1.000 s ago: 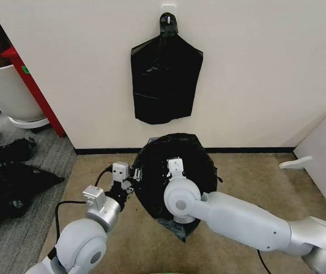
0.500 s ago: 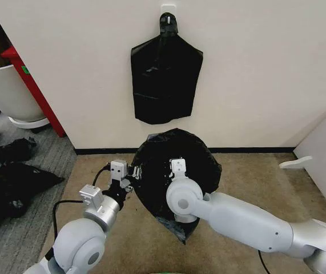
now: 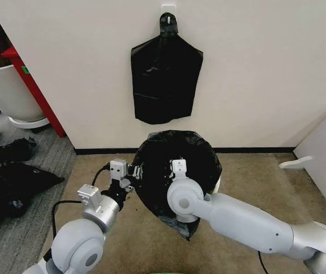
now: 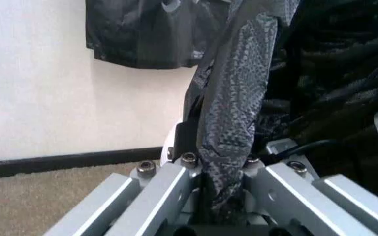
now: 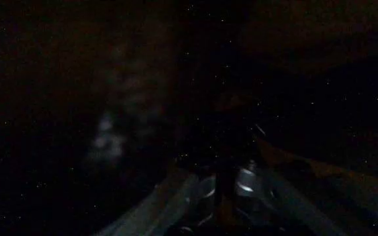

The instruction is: Place the garbage bag over the trash bin.

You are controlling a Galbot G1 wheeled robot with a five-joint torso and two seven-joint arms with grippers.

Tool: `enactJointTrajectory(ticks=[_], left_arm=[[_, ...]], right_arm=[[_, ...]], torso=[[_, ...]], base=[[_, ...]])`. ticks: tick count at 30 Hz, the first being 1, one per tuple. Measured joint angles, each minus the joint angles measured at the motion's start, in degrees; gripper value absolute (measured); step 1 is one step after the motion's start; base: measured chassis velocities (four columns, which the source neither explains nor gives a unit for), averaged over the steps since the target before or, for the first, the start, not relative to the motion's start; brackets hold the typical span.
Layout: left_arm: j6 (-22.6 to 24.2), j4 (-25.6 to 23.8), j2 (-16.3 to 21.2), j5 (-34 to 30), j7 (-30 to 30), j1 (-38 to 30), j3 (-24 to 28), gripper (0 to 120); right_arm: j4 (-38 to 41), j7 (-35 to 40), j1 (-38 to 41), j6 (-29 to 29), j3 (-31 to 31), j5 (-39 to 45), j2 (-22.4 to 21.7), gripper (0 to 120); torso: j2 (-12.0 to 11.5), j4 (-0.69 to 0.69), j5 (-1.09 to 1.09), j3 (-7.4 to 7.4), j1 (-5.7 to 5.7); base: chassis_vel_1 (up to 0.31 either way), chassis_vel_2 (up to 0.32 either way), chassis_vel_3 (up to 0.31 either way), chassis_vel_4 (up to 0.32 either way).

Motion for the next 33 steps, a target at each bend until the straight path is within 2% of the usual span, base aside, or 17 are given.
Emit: enactJointTrajectory(ticks=[5,9,12,18,20,23,26,28,30,33], left_arm=[[0.00,1.53,0.07,0.00,-0.05,-0.58,-0.11,1],[0.04,4.12,-0.34,-0.15,-0.33,-1.54,-0.09,1],[0.27,5.36,-0.57,-0.76,-0.87,-2.04,0.02,1],[1.29,8.72,-1.45,-2.98,-3.05,-2.89,0.32,1],[1.52,9.07,-1.59,-3.38,-3.35,-2.96,0.31,1],[2.22,10.13,-1.89,-4.41,-4.31,-3.35,0.20,1],[2.96,11.20,-2.19,-5.76,-5.47,-3.94,-0.04,1],[3.25,11.54,-2.30,-6.48,-5.96,-4.27,-0.15,1],[3.74,12.54,-2.55,-7.90,-7.06,-5.10,-0.34,1],[4.21,14.28,-3.00,-9.71,-8.90,-6.64,-0.53,1]], right_arm=[[1.82,0.24,0.09,0.15,0.67,0.97,-0.45,0],[5.19,0.06,0.24,0.13,1.26,1.76,-1.68,16],[7.32,-0.32,0.30,0.14,1.87,2.36,-2.25,23],[13.01,-2.44,1.44,0.94,3.48,4.56,-3.53,50],[13.88,-2.84,1.62,0.97,3.75,4.80,-3.78,53],[16.16,-4.06,1.90,1.13,4.95,5.65,-4.46,65],[18.50,-7.34,1.79,2.20,6.62,5.85,-5.37,79],[19.58,-9.07,1.62,2.68,7.36,5.82,-5.90,81],[22.17,-13.46,0.76,3.93,9.78,5.71,-7.25,91],[25.87,-20.82,-2.15,4.84,14.28,5.17,-10.17,99]], torso=[[0.00,0.00,0.00,0.00,0.00],[0.00,0.00,-0.01,0.00,0.00],[0.00,0.00,0.00,0.00,0.00],[0.00,0.00,0.00,0.00,0.00],[0.00,0.00,0.00,0.00,0.00],[0.00,0.00,0.00,0.00,0.00],[0.00,0.01,0.00,0.00,0.00],[0.00,0.01,0.00,0.00,0.00],[0.00,0.01,0.00,0.00,0.00],[0.00,0.00,0.01,0.00,0.00]], base=[[0.000,0.000,0.000,0.000],[0.000,0.000,0.000,0.000],[0.000,0.000,0.000,0.000],[0.000,0.000,0.000,0.000],[0.000,0.000,0.000,0.000],[0.000,0.000,0.000,0.000],[0.000,0.000,0.000,0.000],[0.000,0.000,0.000,0.000],[0.000,0.000,0.000,0.000],[0.000,0.000,0.000,0.000]])
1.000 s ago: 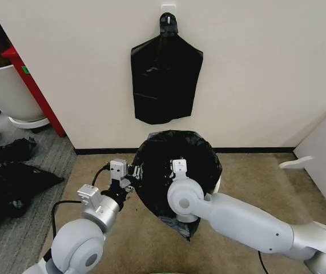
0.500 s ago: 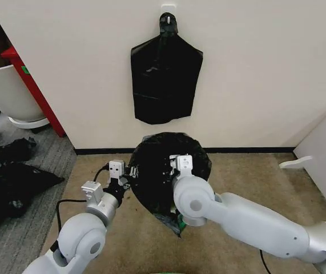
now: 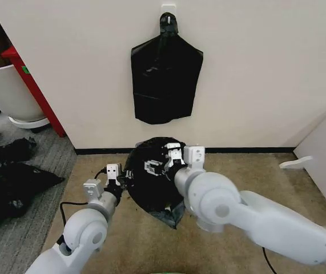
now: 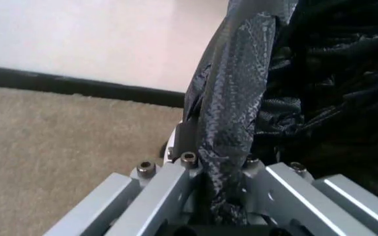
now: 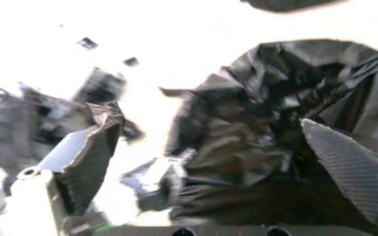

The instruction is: Place the garbage bag over the trash bin.

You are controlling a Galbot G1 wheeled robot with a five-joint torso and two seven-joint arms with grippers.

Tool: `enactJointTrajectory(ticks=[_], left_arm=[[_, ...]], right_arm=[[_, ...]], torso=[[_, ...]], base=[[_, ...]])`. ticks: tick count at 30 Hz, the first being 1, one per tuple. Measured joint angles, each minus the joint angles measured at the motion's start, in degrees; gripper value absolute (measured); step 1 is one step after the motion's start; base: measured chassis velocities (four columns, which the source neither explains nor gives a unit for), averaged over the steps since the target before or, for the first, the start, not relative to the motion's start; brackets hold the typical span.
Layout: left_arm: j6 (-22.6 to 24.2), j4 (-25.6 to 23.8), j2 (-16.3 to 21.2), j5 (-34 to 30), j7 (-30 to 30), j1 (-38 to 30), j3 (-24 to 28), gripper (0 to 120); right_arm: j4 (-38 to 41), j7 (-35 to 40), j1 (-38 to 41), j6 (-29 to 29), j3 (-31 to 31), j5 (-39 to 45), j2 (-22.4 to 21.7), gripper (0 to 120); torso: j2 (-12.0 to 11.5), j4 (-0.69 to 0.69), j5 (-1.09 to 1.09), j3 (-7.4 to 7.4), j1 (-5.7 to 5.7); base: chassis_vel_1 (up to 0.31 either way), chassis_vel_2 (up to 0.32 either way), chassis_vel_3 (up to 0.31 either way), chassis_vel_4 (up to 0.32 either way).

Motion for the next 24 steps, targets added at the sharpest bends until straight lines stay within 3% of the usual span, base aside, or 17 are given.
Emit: enactJointTrajectory(ticks=[6,11,24], left_arm=[[0.19,2.67,-0.71,-3.68,-3.14,-3.88,-0.08,1],[-0.43,3.53,-0.76,-4.94,-4.36,-7.10,-0.08,1],[-1.95,2.03,0.31,-5.24,-3.53,-9.44,-0.04,1]], right_arm=[[5.07,-9.26,-8.13,0.40,9.86,-2.00,-7.45,100],[7.44,-9.19,-16.75,0.97,14.92,-2.16,-11.91,100],[5.18,-0.52,-19.94,7.16,15.42,7.66,-7.47,100]], torso=[[0.00,-0.02,0.00,0.00,0.00],[0.00,-0.03,0.01,0.00,0.00],[0.00,-0.01,0.00,0.00,0.00]], base=[[0.000,0.000,0.000,0.000],[0.000,0.000,0.000,0.000],[0.000,0.000,0.000,0.000]])
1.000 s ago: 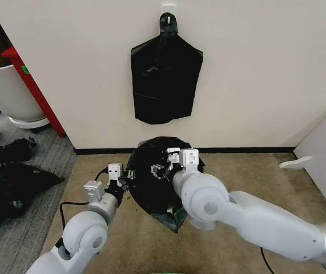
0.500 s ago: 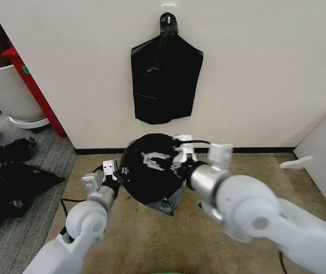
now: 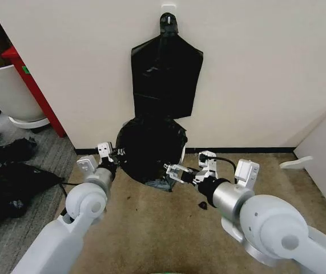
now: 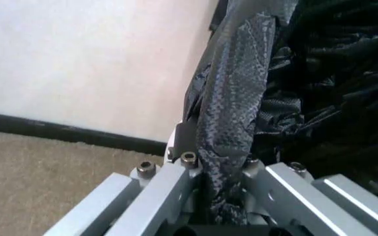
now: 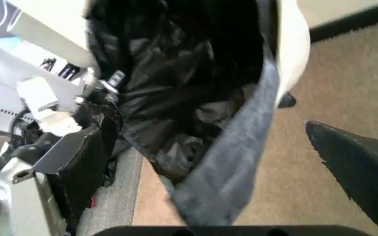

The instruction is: Place the garbage bag over the trash bin.

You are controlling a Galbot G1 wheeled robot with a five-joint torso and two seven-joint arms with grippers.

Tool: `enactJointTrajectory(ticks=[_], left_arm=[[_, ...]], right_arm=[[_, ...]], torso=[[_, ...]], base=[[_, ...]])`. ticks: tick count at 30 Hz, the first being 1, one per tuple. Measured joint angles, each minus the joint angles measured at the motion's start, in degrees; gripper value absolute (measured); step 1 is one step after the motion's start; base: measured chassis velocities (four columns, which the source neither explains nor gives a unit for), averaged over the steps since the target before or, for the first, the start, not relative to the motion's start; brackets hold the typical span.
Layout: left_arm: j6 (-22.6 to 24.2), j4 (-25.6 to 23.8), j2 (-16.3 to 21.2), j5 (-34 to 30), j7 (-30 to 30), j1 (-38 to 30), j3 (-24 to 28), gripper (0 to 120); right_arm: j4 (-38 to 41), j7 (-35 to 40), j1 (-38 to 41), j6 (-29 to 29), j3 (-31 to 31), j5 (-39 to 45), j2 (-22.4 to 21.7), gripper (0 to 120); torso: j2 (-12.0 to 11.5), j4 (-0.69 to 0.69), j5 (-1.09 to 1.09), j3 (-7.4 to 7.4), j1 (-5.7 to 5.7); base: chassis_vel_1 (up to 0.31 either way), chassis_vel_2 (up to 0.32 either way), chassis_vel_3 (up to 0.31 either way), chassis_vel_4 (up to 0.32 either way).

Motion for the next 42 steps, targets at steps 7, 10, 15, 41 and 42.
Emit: enactJointTrajectory(ticks=[7,10,15,41,42], left_arm=[[0.00,-0.38,0.10,-0.70,0.06,0.15,-0.34,1],[0.00,-0.62,0.11,-1.35,-0.05,0.27,-0.44,1],[0.13,-1.42,0.20,-2.94,-0.49,0.77,-0.60,1],[1.52,-0.78,0.60,-12.17,-2.06,1.17,-1.54,1],[1.58,-0.75,0.60,-12.77,-2.08,1.30,-1.62,1]], right_arm=[[-0.41,0.94,-0.77,1.33,0.17,1.83,0.76,82],[-0.40,1.02,-1.21,1.55,0.18,1.79,0.61,74],[-0.46,0.88,-1.48,1.81,0.18,1.62,0.92,53],[2.51,1.17,-2.58,4.81,2.73,0.42,-1.67,0],[2.62,1.33,-2.82,4.89,3.15,0.42,-1.93,0]], torso=[[0.00,0.01,0.00,0.00,0.00],[0.00,0.00,0.00,0.00,0.00],[0.00,0.01,-0.01,0.00,0.00],[0.00,0.01,0.00,0.00,0.00],[0.00,0.01,0.00,0.00,0.00]], base=[[0.000,0.000,0.000,0.000],[0.000,0.000,0.000,0.000],[0.000,0.000,0.000,0.000],[0.000,0.000,0.000,0.000],[0.000,0.000,0.000,0.000]])
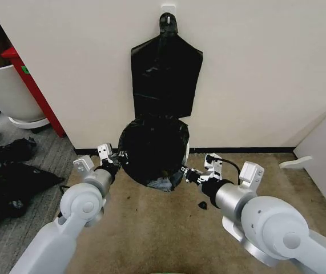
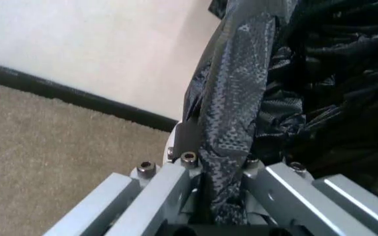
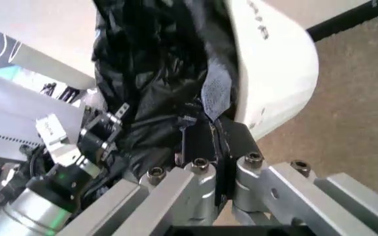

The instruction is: Place the garbage bag over the trash bin.

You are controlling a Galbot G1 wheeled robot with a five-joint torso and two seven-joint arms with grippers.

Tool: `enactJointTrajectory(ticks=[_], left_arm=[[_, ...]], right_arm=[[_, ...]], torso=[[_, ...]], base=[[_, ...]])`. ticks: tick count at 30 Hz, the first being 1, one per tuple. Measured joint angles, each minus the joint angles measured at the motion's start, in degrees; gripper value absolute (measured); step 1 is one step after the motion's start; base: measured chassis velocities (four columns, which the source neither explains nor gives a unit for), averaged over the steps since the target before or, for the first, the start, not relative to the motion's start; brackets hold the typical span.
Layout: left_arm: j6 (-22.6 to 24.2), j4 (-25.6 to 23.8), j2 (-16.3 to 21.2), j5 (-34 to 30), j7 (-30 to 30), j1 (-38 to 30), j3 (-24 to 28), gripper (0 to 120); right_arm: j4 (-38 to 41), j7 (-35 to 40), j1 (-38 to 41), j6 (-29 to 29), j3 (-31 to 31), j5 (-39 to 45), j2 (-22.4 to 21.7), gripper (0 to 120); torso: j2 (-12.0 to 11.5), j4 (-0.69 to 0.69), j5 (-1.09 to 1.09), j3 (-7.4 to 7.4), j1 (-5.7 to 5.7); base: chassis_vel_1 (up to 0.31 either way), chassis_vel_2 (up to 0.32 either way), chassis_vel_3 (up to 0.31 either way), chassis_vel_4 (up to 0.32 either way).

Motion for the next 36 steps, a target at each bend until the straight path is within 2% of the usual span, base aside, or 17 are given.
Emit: enactJointTrajectory(ticks=[16,26,36], left_arm=[[0.43,-0.19,0.17,-6.81,-1.65,0.70,-1.92,1],[0.47,-0.50,0.01,-9.44,-1.69,0.29,-2.36,1],[1.99,-1.27,0.10,-16.67,-3.51,-1.08,-3.06,1]], right_arm=[[0.08,0.81,-8.64,-0.77,6.28,-3.85,-0.92,0],[-0.02,0.61,-10.44,-1.74,5.86,-5.32,-0.26,0],[-3.50,-4.07,-12.95,-3.55,3.68,-13.04,1.51,0]], torso=[[0.00,0.00,0.00,0.00,0.00],[0.00,-0.01,0.00,0.00,0.00],[0.00,-0.01,0.00,0.00,0.01]], base=[[0.000,0.000,0.000,0.000],[0.000,0.000,0.000,0.000],[0.000,0.000,0.000,0.000]])
